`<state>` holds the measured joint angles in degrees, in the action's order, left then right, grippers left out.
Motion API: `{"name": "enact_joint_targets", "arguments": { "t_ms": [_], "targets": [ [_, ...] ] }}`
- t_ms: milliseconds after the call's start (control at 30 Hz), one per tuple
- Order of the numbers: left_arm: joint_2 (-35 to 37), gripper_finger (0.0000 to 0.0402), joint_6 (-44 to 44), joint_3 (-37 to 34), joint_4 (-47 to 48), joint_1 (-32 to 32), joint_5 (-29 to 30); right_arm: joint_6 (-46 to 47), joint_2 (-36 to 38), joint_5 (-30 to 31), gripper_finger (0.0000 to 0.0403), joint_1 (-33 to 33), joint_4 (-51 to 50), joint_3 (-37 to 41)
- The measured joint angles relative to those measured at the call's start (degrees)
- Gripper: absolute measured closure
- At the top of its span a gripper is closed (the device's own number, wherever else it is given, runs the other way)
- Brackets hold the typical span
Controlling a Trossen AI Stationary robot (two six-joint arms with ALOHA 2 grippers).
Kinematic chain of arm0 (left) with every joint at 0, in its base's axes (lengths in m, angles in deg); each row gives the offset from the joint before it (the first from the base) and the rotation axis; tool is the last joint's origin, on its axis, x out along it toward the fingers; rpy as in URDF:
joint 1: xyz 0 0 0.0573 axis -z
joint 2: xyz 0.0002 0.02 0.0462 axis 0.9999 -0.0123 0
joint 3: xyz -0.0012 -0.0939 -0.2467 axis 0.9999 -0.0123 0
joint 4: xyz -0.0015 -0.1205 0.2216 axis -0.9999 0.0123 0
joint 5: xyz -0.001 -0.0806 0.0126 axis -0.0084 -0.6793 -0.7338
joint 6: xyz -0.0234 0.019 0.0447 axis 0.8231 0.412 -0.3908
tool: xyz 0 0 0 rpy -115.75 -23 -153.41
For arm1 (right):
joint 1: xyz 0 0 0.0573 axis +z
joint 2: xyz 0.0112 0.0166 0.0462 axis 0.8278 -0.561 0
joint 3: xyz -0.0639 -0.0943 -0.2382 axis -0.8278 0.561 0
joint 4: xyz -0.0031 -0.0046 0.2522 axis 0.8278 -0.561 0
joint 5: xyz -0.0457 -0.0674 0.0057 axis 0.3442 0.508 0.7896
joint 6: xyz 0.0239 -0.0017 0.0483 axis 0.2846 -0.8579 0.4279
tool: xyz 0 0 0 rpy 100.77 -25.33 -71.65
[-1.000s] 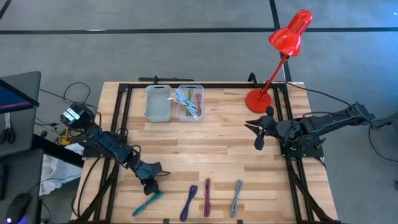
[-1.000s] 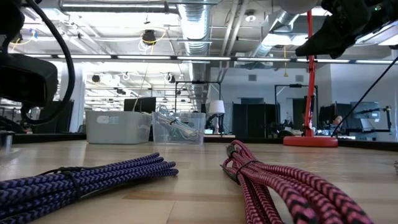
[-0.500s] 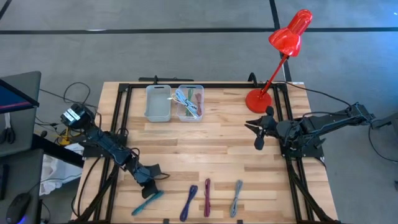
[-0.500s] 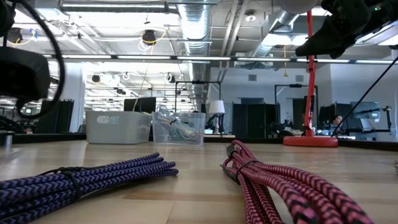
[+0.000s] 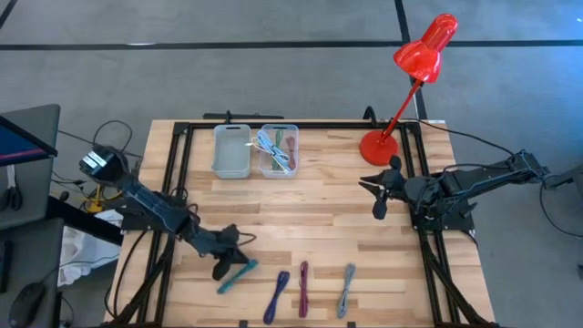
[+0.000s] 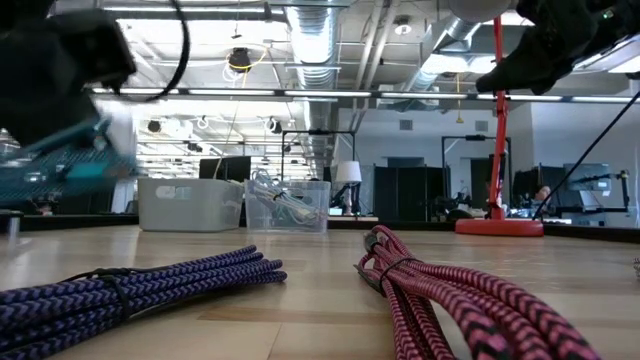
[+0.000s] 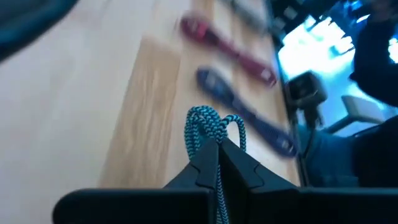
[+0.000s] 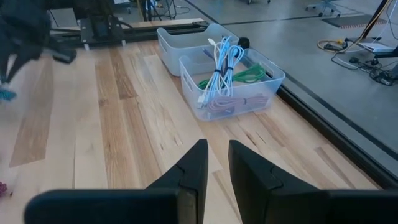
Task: Pick & Place USB Port
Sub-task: Put the black and blue charge cable into the gray bin
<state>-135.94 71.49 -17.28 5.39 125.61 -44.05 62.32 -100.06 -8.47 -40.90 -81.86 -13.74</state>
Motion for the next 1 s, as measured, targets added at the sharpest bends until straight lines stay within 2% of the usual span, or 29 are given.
{"name": "enact_joint_targets", "arguments": {
  "t_ms": [167,433,533,633,700,800,1000],
  "targets": [
    [7.03,0.0398,-8.33,0.08,1.30,-2.50,1.98,2.81,0.02,0.02,0.0345,0.00,-2.32,0.00],
    [19.49,0.0398,-18.74,0.09,12.40,-4.37,9.00,3.40,0.00,0.18,0.0345,0.00,-3.18,0.00],
    [24.59,0.0398,-23.44,0.13,14.33,-5.20,10.12,3.38,0.00,0.20,0.0345,0.00,-3.29,0.00],
    [30.36,0.0399,-26.26,0.13,20.10,-6.73,12.20,3.36,0.01,0.20,0.0345,0.00,-3.34,0.00],
    [34.02,0.0399,-27.30,0.13,24.04,-8.34,14.48,3.34,0.00,0.20,0.0345,0.00,-3.34,0.00],
    [38.41,0.0399,-30.61,0.13,26.00,-11.49,14.90,3.34,0.00,0.22,0.0345,0.00,-3.34,0.00],
    [42.40,0.0399,-39.44,1.84,27.88,-19.27,15.01,3.32,0.00,0.24,0.0345,0.00,-3.34,0.00]
  ]
}}
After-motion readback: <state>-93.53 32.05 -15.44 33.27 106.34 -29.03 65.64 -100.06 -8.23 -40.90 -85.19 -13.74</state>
